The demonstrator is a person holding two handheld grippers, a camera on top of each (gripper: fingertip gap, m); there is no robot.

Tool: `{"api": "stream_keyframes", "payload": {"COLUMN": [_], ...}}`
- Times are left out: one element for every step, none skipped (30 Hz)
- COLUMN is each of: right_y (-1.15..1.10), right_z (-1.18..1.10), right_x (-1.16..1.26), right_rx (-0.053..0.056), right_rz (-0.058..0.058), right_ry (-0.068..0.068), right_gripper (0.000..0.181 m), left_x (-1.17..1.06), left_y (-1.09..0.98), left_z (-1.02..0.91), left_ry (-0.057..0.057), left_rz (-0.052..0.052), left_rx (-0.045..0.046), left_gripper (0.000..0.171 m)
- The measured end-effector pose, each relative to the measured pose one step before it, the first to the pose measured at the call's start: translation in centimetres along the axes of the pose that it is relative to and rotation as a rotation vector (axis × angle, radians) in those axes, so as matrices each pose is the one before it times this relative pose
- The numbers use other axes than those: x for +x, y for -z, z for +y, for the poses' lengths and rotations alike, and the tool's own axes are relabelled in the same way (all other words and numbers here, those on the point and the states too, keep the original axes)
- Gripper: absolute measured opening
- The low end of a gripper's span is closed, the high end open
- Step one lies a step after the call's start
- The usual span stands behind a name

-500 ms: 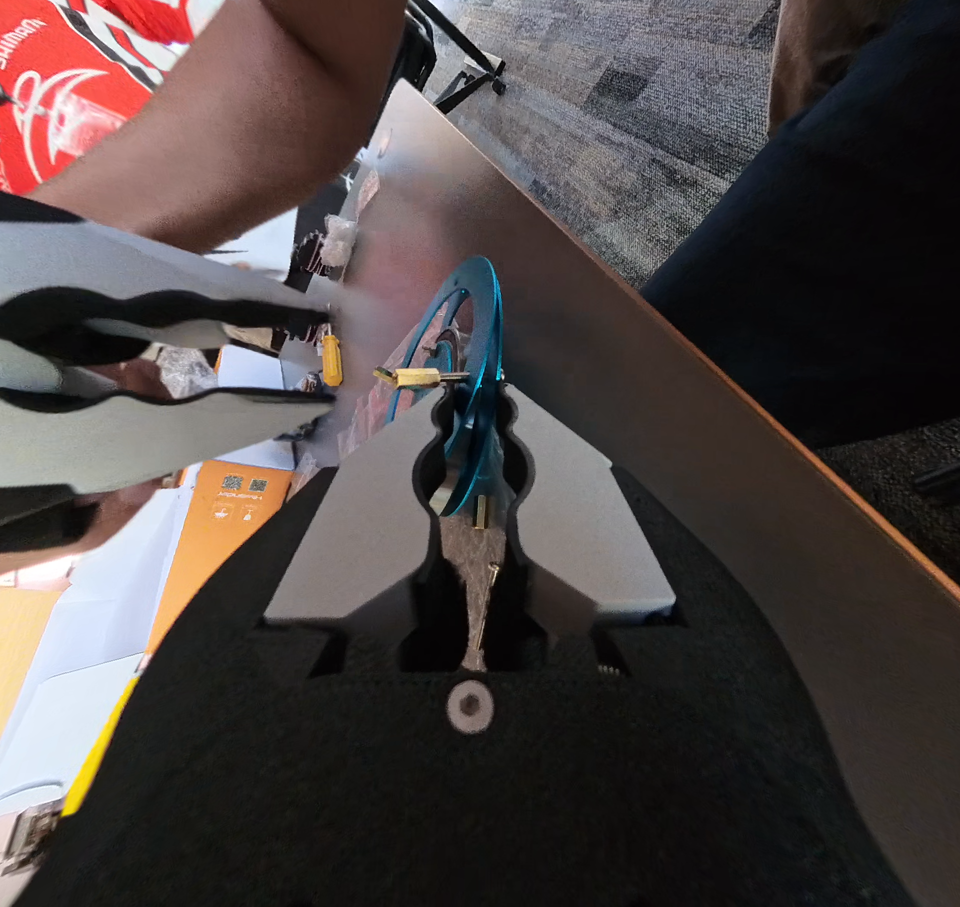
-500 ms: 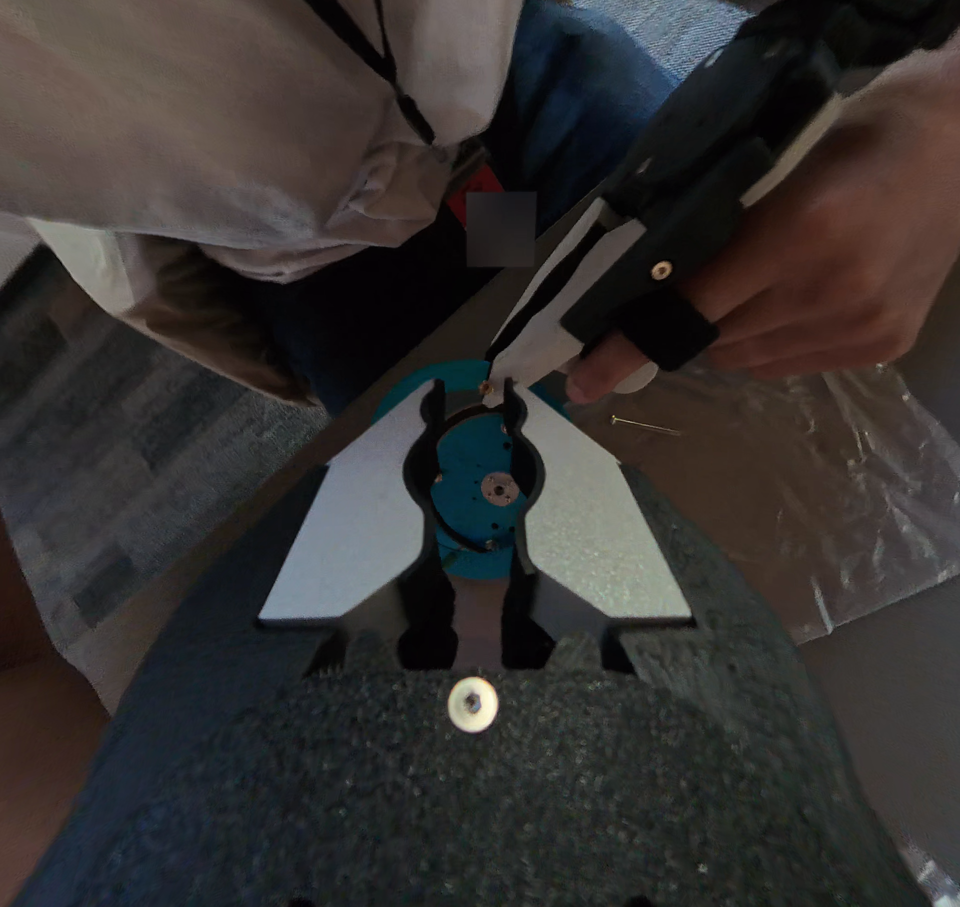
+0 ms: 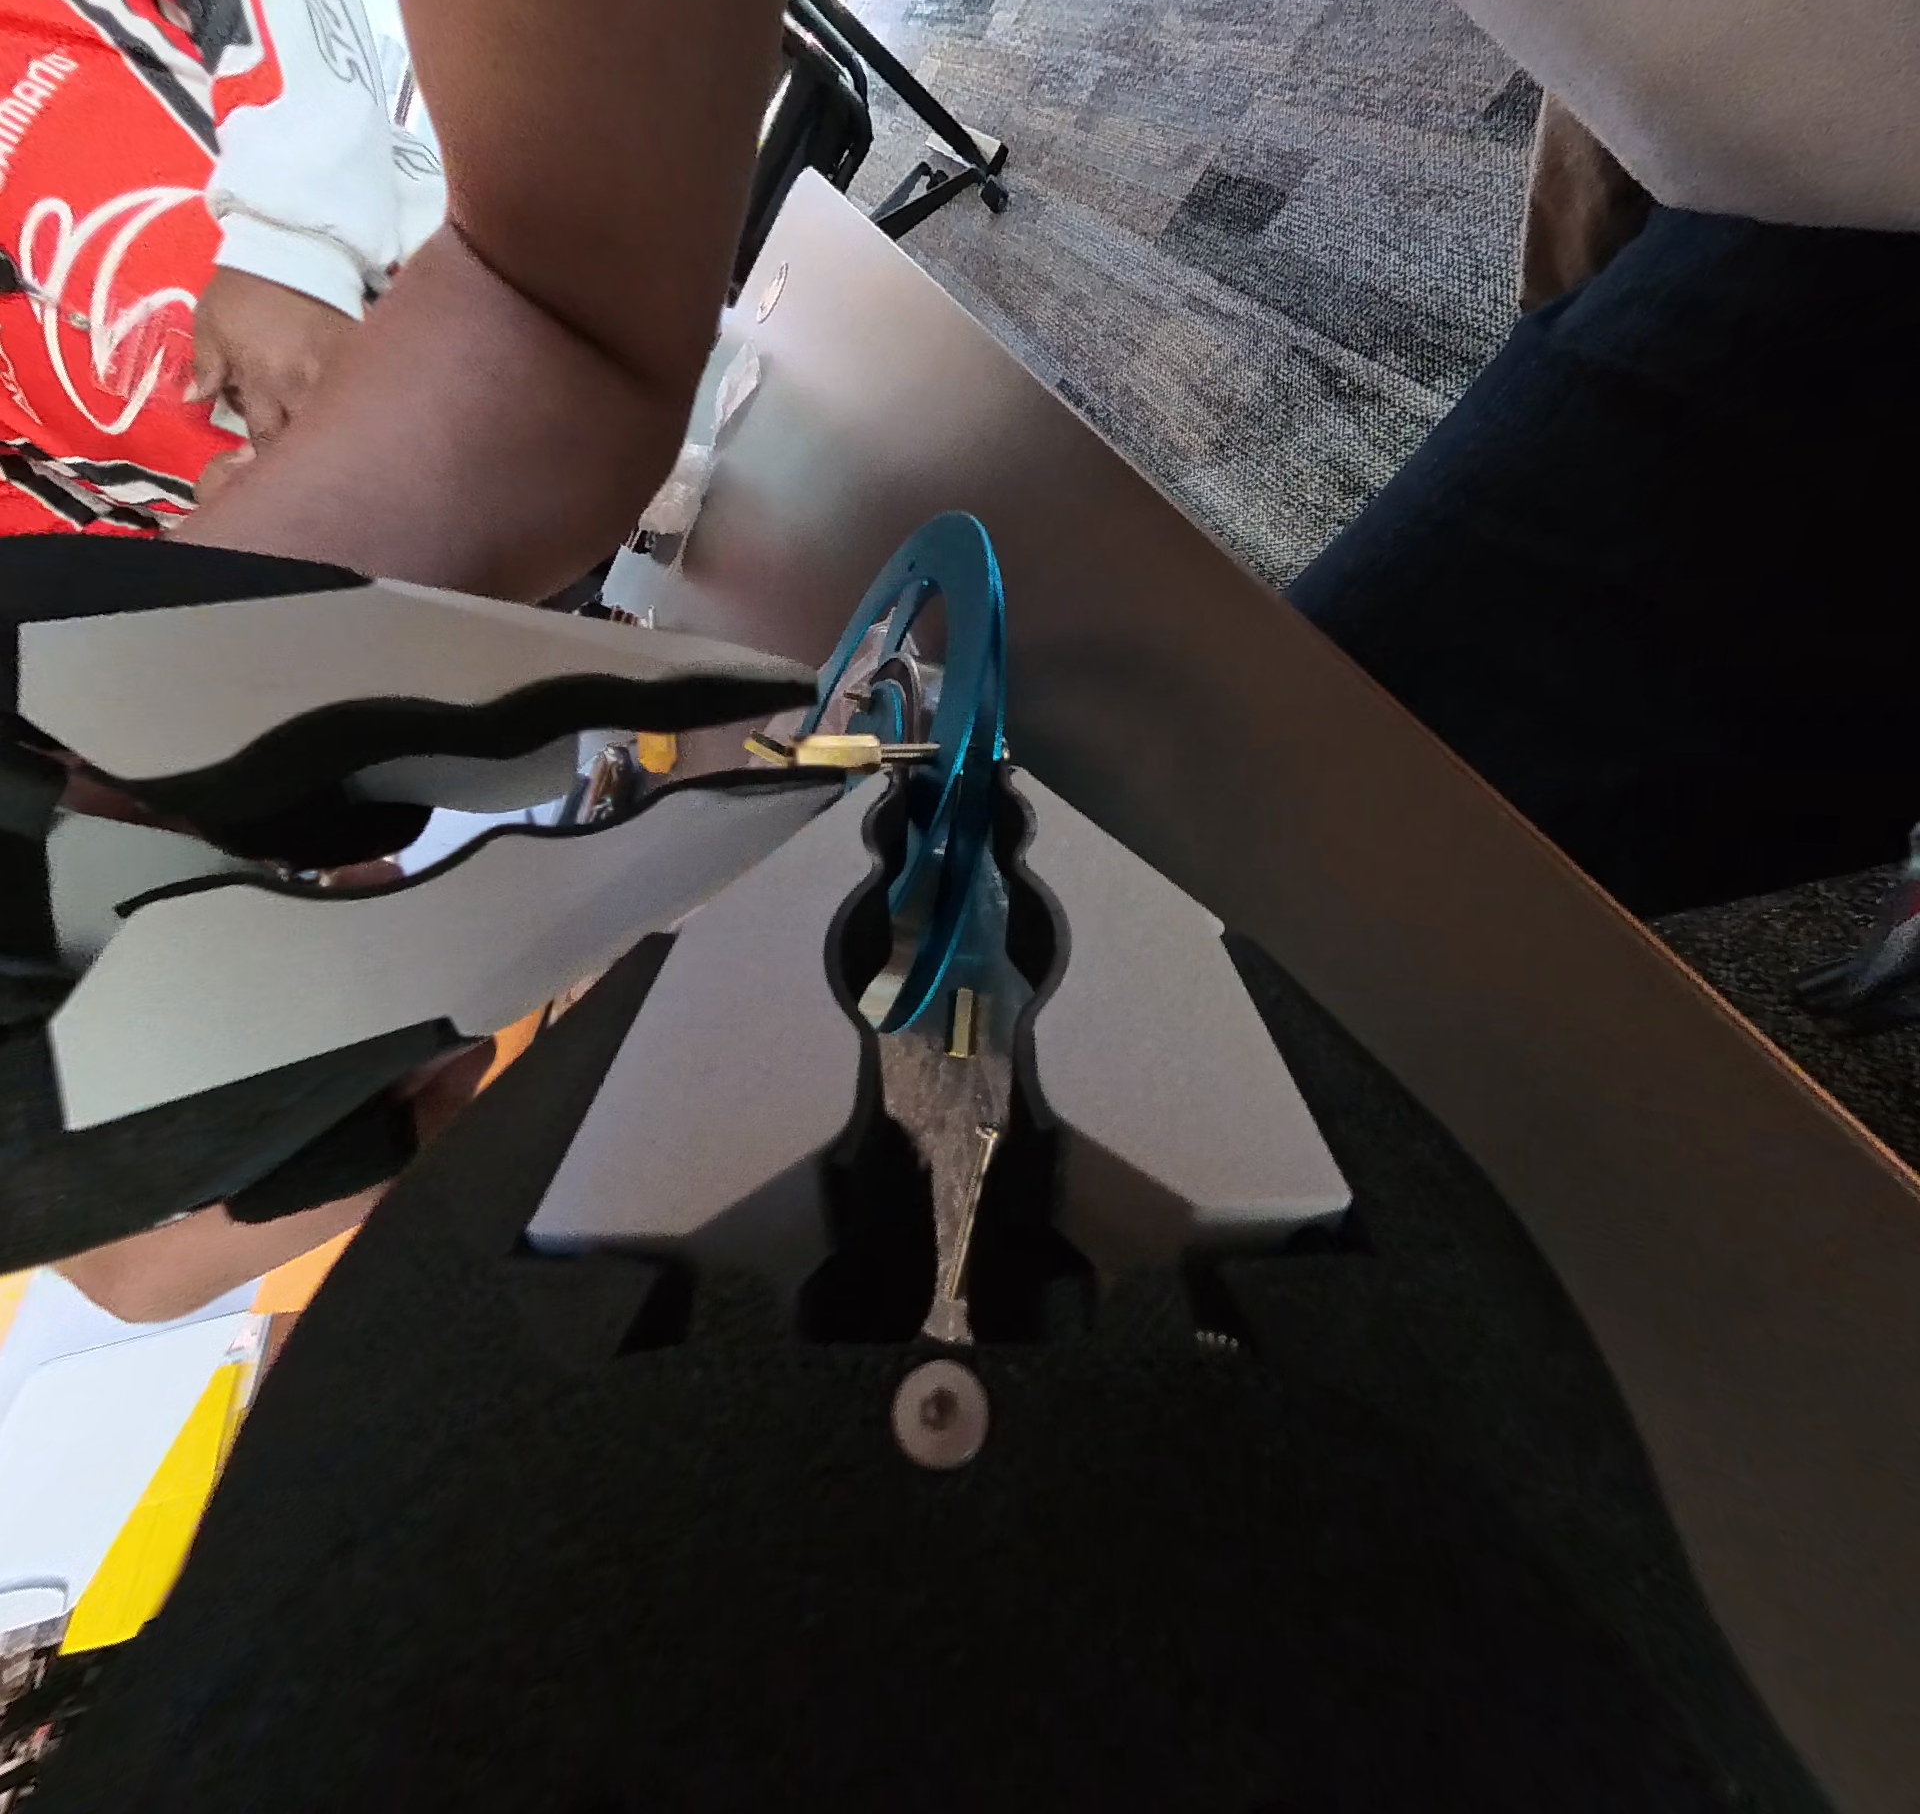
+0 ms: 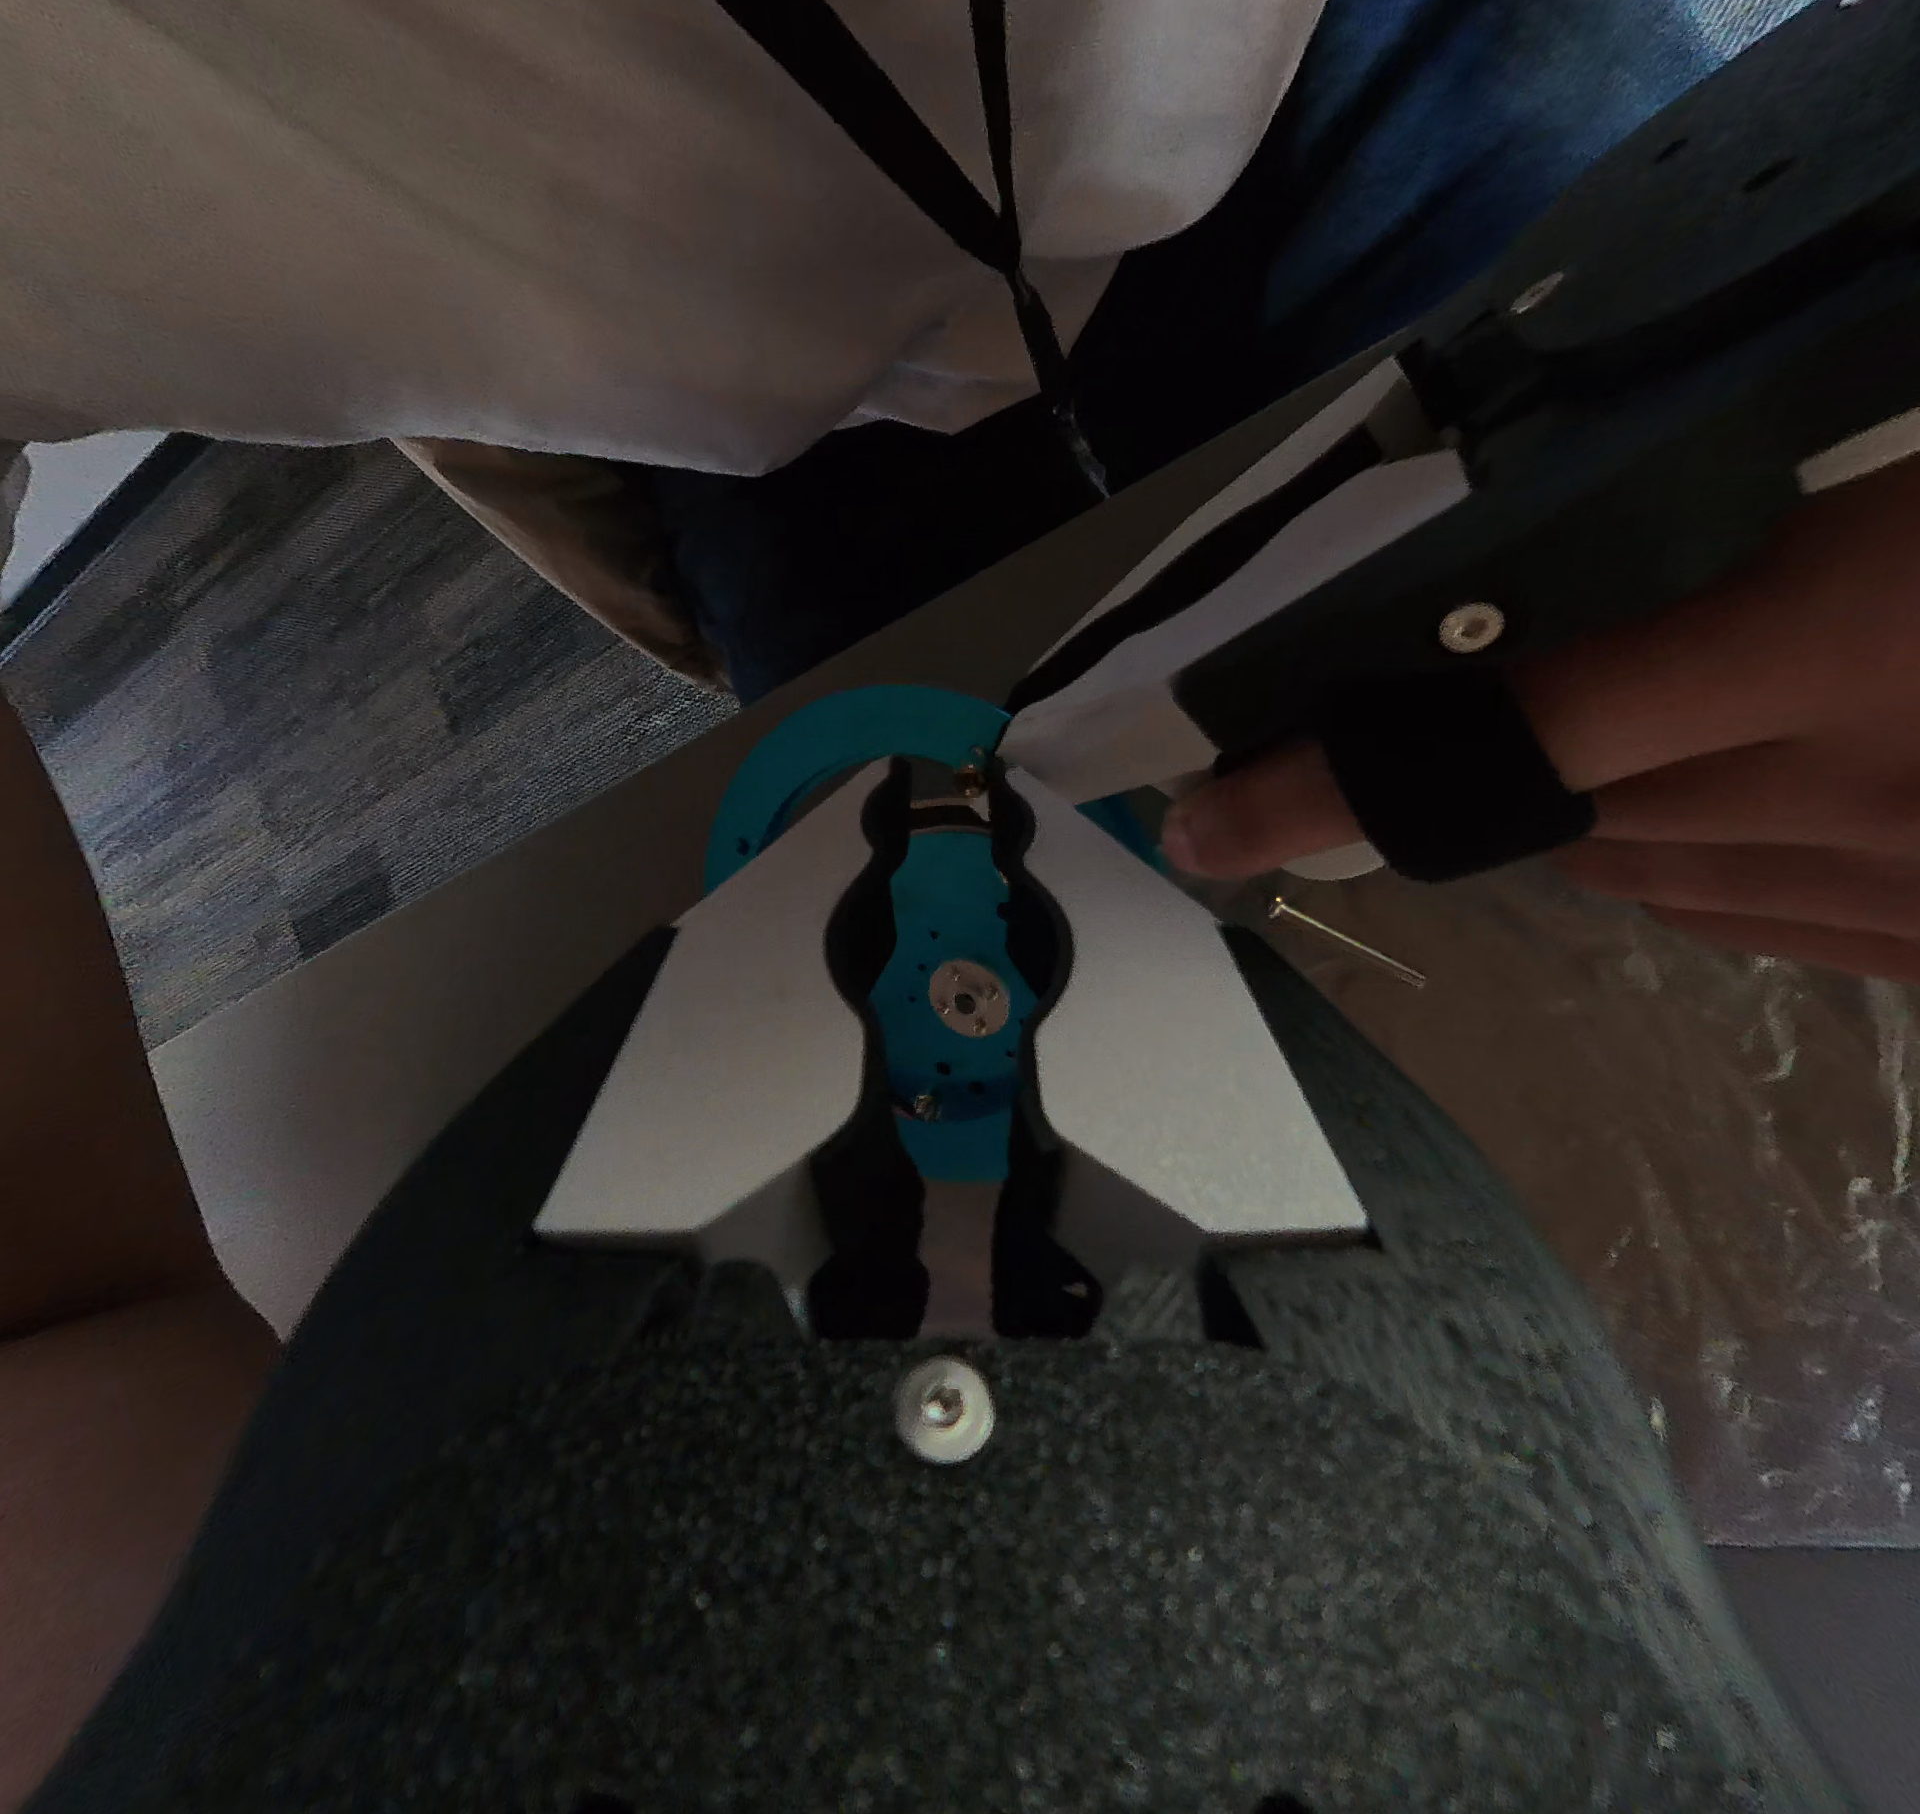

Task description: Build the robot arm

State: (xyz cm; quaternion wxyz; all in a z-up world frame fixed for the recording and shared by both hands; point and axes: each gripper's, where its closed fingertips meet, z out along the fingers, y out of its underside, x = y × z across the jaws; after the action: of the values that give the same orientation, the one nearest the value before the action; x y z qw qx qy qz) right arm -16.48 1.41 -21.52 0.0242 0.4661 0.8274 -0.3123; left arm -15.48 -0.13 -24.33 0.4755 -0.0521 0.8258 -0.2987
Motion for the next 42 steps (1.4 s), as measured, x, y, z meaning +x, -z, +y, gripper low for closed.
{"api": "stream_keyframes", "payload": {"right_y": [-0.111, -0.034, -0.015, 0.004, 0.083, 0.042, 0.078, 0.023, 0.045, 0.032, 0.025, -0.033, -0.07, -0.071, -0.133, -0.102, 0.006, 0.036, 0.053, 0.073, 0.028, 0.008, 0.003, 0.016, 0.038, 0.008, -0.053, -0.018, -0.039, -0.04, -0.051, -0.089, -0.135, -0.125, -0.049, -0.029, -0.037, 0.02, 0.03, 0.091, 0.136, 0.041], "right_z": [0.033, 0.151, 0.009, -0.028, 0.091, 0.041, -0.01, 0.053, 0.112, 0.071, 0.033, -0.021, -0.024, -0.004, 0.043, 0.125, 0.085, 0.107, 0.14, 0.035, 0.018, 0.035, -0.014, -0.016, -0.022, -0.042, -0.013, 0.006, 0.028, 0.038, 0.06, 0.106, 0.154, 0.127, 0.075, 0.02, 0.004, -0.007, -0.026, -0.009, -0.041, 0.002], "right_x": [0.243, 0.151, 0.065, 0.091, 0.005, 0.099, 0.006, -0.004, -0.072, -0.045, -0.021, -0.023, -0.034, -0.057, -0.091, -0.094, -0.107, -0.072, -0.025, 0.01, 0.005, -0.022, -0.029, -0.017, -0.02, 0.003, 0.034, -0.03, -0.005, -0.007, 0.003, 0.036, 0.048, -0.037, 0.001, -0.003, 0.002, 0.013, 0.027, 0.009, -0.1, 0.191], "right_rx": [-0.0116, -0.0127, -0.0153, -0.0106, -0.0115, -0.0149, -0.0081, -0.0059, -0.0083, -0.0031, -0.0029, -0.0069, -0.0071, -0.0086, -0.0137, -0.0133, -0.0103, -0.0089, -0.0091, -0.0083, -0.0086, -0.0075, -0.0085, -0.0069, -0.0015, 0.0025, 0.0049, 0.0009, 0.0029, 0.0012, -0.0061, -0.0068, -0.011, -0.0128, -0.0131, -0.0108, -0.0065, -0.0032, -0.0003, 0.0068, 0.016, 0.0219], "right_rz": [0.0095, 0.0115, 0.0072, 0.0112, 0.0119, 0.0164, 0.0207, 0.0156, 0.008, 0.0109, 0.0135, 0.0129, 0.0198, 0.0277, 0.0315, 0.0359, 0.0329, 0.0331, 0.033, 0.0343, 0.0334, 0.0303, 0.0258, 0.0247, 0.0196, 0.0191, 0.0154, 0.0071, 0.0086, 0.0066, -0.0021, 0.0009, 0.0003, -0.0027, 0.0024, 0.0025, 0.002, 0.0008, -0.0005, -0.0011, -0.0039, 0.0039], "right_ry": [-0.0092, -0.006, -0.0067, -0.0095, -0.0237, -0.0253, -0.025, -0.0479, -0.0612, -0.0582, -0.0705, -0.0822, -0.0776, -0.0741, -0.0737, -0.0779, -0.0822, -0.0788, -0.0793, -0.0764, -0.071, -0.068, -0.0656, -0.0707, -0.0749, -0.0588, -0.0694, -0.0784, -0.0558, -0.0602, -0.0688, -0.0647, -0.0717, -0.0594, -0.0366, -0.0245, -0.0078, 0.0028, 0.0129, 0.0218, 0.0387, 0.0536], "right_gripper": [0.009, 0.005, 0.005, 0.004, 0.004, 0.004, 0.004, 0.004, 0.004, 0.004, 0.004, 0.004, 0.004, 0.004, 0.004, 0.004, 0.004, 0.004, 0.004, 0.005, 0.005, 0.005, 0.005, 0.005, 0.005, 0.005, 0.005, 0.005, 0.005, 0.005, 0.005, 0.005, 0.005, 0.005, 0.006, 0.004, 0.004, 0.005, 0.005, 0.006, 0.006, 0.008], "left_x": [0.037, 0.001, -0.015, -0.01, -0.029, -0.053, -0.052, -0.009, -0.018, -0.021, -0.009, 0.05, 0.086, 0.106, 0.141, 0.104, 0.037, 0.007, -0.02, -0.023, 0.012, 0.009, 0.026, 0.004, -0.015, 0.004, 0.015, 0.006, 0.004, 0.014, 0.015, 0.042, 0.079, 0.093, 0.086, 0.047, 0.018, -0.009, -0.022, -0.06, -0.09, -0.079], "left_y": [-0.015, -0.027, 0.001, 0.03, 0.024, 0.02, 0.021, 0.015, -0.024, -0.034, -0.028, 0.004, -0.005, -0.038, -0.054, -0.087, -0.068, -0.047, -0.018, 0.004, 0.001, -0.009, -0.017, -0.007, 0.003, 0.021, -0.007, -0.027, -0.038, -0.027, -0.034, -0.045, -0.033, -0.027, -0.042, -0.021, 0.01, 0.022, 0.019, 0.025, 0.036, 0.048], "left_z": [0.001, 0.018, 0.027, 0.02, 0.042, 0.043, 0.003, 0.013, -0.008, -0.02, 0.001, 0.027, 0.014, 0.016, -0.004, -0.045, -0.071, -0.066, -0.025, 0.0, 0.006, 0.007, -0.004, 0.005, 0.017, 0.017, 0.051, 0.015, -0.009, -0.014, -0.016, -0.005, -0.032, -0.034, -0.04, -0.009, 0.011, 0.022, 0.02, 0.011, -0.015, -0.027], "left_ry": [0.0018, -0.0015, -0.0024, 0.0008, 0.0021, 0.0011, -0.0007, -0.0025, -0.0035, -0.0038, -0.0037, -0.0046, -0.0086, -0.0129, -0.0124, -0.009, -0.0057, -0.004, -0.003, -0.0042, -0.0069, -0.0056, -0.0034, -0.0069, -0.0096, -0.0078, -0.0076, -0.0061, -0.0018, -0.0011, -0.0015, 0.0002, -0.0014, -0.0039, -0.0043, -0.0042, -0.002, 0.0016, 0.0028, 0.0035, 0.0069, 0.0099], "left_rz": [0.0013, -0.0017, -0.0012, 0.0013, 0.0006, -0.0026, -0.0023, -0.0011, -0.0036, -0.0056, -0.0027, 0.0018, 0.0012, -0.0007, 0.0013, -0.0009, -0.0038, -0.002, -0.0011, -0.0012, -0.0023, -0.0026, -0.0014, -0.0026, -0.0033, -0.0009, -0.0012, -0.0041, -0.0024, -0.001, -0.0014, -0.0003, 0.001, 0.0015, 0.0003, 0.0002, 0.0011, 0.0013, 0.0001, -0.0016, -0.0013, 0.0], "left_rx": [-0.00013, -0.00131, -0.00178, -0.00086, -0.00098, -0.00159, -0.00257, -0.00398, -0.00362, -0.0033, -0.00472, -0.0057, -0.00636, -0.00721, -0.00772, -0.00591, -0.00409, -0.0044, -0.00514, -0.00435, -0.00183, -0.00113, -0.00332, -0.00503, -0.00515, -0.00554, -0.00465, -0.00168, -0.00104, -0.00185, -0.00146, -0.00119, -0.00067, -0.00024, -0.00135, -0.00235, -0.00126, 0.00085, 0.00228, 0.00301, 0.00399, 0.00451], "left_gripper": [0.016, 0.016, 0.016, 0.016, 0.016, 0.016, 0.016, 0.015, 0.015, 0.015, 0.015, 0.015, 0.015, 0.015, 0.015, 0.015, 0.015, 0.015, 0.015, 0.015, 0.015, 0.015, 0.015, 0.015, 0.014, 0.014, 0.014, 0.014, 0.014, 0.014, 0.014, 0.014, 0.014, 0.014, 0.014, 0.014, 0.014, 0.014, 0.014, 0.015, 0.014, 0.015]}}
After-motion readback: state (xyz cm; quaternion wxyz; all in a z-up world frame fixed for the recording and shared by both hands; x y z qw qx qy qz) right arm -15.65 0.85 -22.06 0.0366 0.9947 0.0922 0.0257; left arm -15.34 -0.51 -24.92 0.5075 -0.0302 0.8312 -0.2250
